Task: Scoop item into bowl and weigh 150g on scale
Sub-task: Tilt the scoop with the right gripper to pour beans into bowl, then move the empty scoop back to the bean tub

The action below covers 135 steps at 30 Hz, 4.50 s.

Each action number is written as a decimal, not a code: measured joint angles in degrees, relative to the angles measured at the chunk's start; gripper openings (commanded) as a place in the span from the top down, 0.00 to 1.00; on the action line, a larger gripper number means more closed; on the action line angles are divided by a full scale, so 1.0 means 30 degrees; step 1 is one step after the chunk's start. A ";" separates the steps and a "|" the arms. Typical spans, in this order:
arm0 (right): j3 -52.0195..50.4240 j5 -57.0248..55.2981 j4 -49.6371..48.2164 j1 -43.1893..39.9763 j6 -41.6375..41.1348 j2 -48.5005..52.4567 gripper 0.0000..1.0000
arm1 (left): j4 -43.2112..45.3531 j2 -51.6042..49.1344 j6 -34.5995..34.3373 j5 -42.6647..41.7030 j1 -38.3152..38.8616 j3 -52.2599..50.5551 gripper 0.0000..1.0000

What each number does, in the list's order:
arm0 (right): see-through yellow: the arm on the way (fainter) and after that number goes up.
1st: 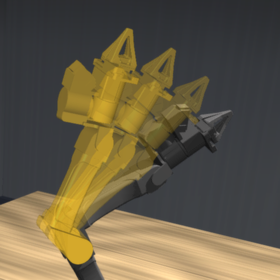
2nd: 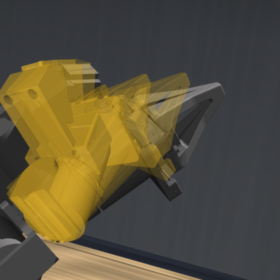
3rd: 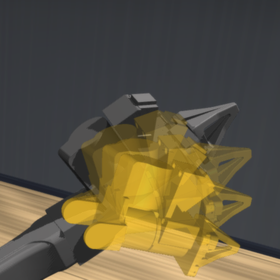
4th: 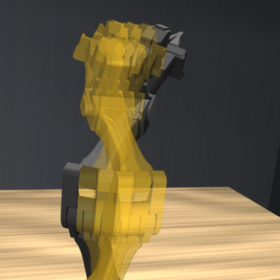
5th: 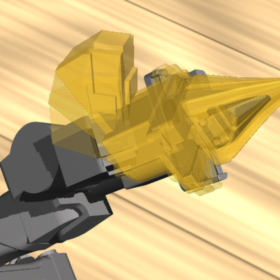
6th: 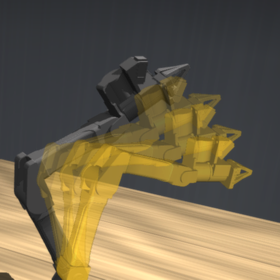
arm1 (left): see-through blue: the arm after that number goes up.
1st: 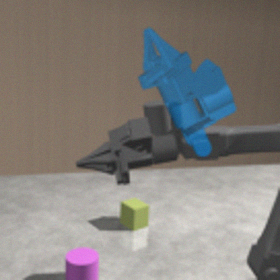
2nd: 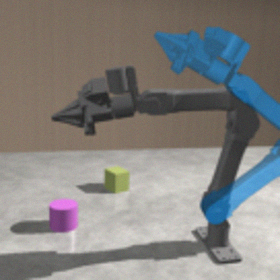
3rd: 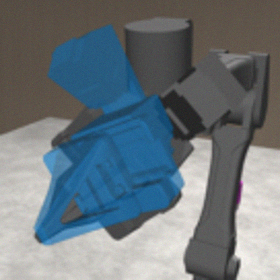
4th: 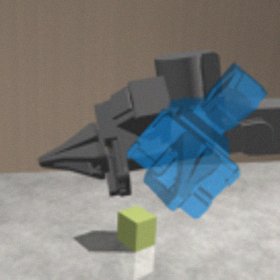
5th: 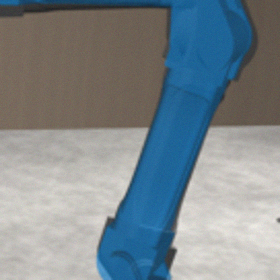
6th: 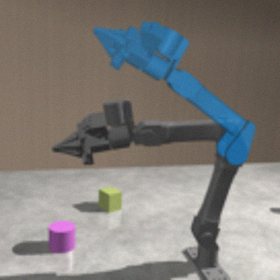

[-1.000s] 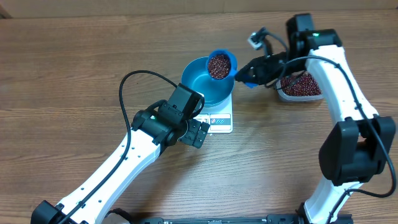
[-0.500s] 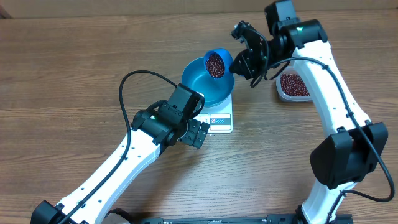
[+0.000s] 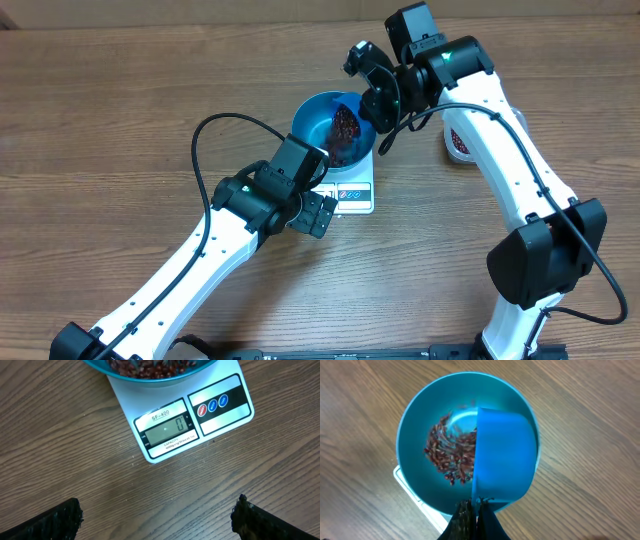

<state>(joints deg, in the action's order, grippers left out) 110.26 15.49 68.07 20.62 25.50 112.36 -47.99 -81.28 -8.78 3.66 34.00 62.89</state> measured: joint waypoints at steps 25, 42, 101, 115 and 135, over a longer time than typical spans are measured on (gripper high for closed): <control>0.0000 0.0787 -0.0685 0.0036 0.1727 0.0000 0.96 | 0.0000 0.0000 0.0000 0.0000 0.0000 0.0000 0.00; 0.0000 0.1399 -0.0831 0.0051 0.4014 0.0000 0.96 | 0.0000 0.0000 0.0000 0.0000 0.0000 0.0000 0.01; 0.0532 -0.4634 -0.0685 0.2812 0.6579 -0.0896 0.96 | 0.0000 0.0000 0.0000 0.0000 0.0000 0.0000 0.00; 0.0634 -0.1523 -0.1064 0.1319 0.2980 -0.0896 0.96 | 0.0000 0.0000 0.0000 0.0000 0.0000 0.0000 0.00; 0.2142 0.5377 0.4852 -1.1562 -0.2484 -0.0903 0.96 | 0.0000 0.0000 0.0000 0.0000 0.0000 0.0000 0.01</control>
<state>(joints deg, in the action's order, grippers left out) 116.68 31.62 82.63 -14.06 18.04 109.65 -47.99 -81.28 -8.78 3.66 34.00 62.89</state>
